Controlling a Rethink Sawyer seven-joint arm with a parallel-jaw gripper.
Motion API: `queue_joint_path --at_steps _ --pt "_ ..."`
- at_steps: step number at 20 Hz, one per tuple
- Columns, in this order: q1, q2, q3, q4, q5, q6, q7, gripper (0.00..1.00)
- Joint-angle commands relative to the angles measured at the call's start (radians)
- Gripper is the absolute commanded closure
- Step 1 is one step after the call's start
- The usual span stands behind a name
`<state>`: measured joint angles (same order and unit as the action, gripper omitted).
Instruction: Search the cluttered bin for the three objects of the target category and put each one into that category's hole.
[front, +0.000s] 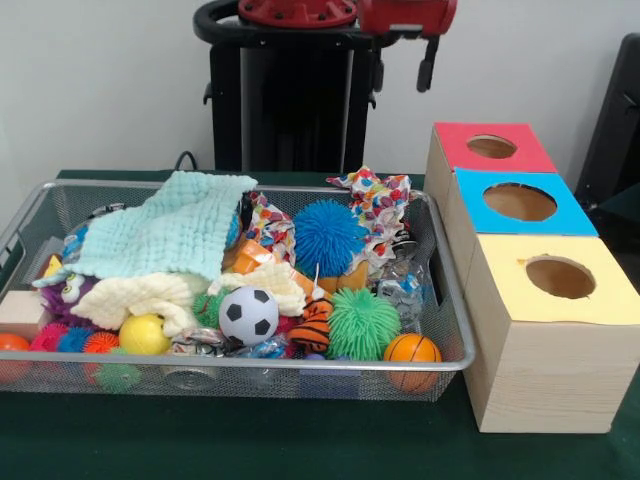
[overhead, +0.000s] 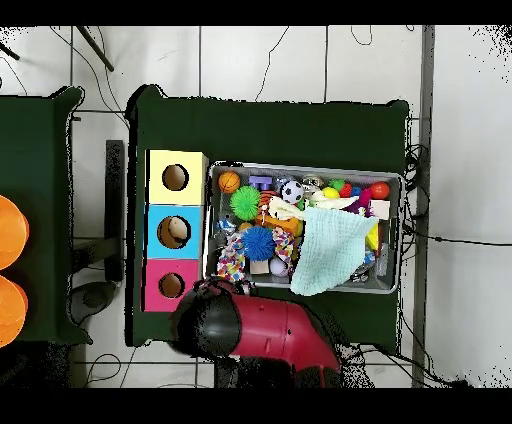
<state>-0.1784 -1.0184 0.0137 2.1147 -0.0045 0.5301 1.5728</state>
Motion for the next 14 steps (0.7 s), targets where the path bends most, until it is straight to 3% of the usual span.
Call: queue_joint_path --at_steps 1,8,14 --pt "-0.087 0.180 0.157 -0.227 -0.069 0.021 -0.093 0.00" --pt "-0.129 0.279 0.217 -0.386 -0.124 0.097 -0.133 0.00" --pt "-0.145 0.411 0.243 -0.508 -0.144 0.131 -0.119 0.00"
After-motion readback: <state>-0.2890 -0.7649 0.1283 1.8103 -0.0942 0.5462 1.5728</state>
